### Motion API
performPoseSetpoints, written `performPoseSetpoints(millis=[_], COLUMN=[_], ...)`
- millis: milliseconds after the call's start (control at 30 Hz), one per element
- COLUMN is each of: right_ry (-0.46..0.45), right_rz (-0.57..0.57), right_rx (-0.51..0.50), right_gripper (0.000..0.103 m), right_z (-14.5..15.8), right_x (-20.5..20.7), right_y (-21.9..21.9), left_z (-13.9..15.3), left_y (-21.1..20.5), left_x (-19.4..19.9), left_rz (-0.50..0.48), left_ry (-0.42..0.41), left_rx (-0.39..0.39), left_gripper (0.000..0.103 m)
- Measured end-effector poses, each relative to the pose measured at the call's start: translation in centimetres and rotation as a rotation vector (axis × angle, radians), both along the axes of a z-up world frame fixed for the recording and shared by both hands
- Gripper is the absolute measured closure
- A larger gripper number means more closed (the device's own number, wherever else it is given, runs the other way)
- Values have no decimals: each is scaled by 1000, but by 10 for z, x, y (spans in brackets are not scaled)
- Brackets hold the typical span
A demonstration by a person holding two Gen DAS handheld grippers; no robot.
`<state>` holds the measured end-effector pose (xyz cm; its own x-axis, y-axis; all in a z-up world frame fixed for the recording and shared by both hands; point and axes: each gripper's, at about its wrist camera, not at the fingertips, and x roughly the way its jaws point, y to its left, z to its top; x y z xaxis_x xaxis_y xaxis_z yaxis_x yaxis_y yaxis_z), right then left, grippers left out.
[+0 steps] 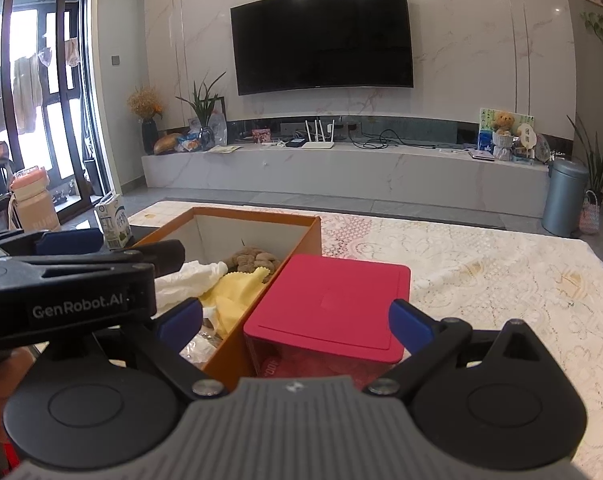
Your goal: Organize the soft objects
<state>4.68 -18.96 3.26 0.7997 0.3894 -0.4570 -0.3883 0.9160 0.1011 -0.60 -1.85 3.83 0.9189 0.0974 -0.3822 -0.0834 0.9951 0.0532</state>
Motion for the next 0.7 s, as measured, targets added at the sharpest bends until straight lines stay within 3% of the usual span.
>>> performPoseSetpoints(millis=[700], right_ry=[-16], right_rz=[-4], right_rx=[-5], right_gripper=[5], right_z=[0], right_x=[-3], right_y=[3], left_z=[0], left_y=[6], left_x=[1], left_rz=[9], left_ry=[2], left_rx=[-16], left_gripper=[8])
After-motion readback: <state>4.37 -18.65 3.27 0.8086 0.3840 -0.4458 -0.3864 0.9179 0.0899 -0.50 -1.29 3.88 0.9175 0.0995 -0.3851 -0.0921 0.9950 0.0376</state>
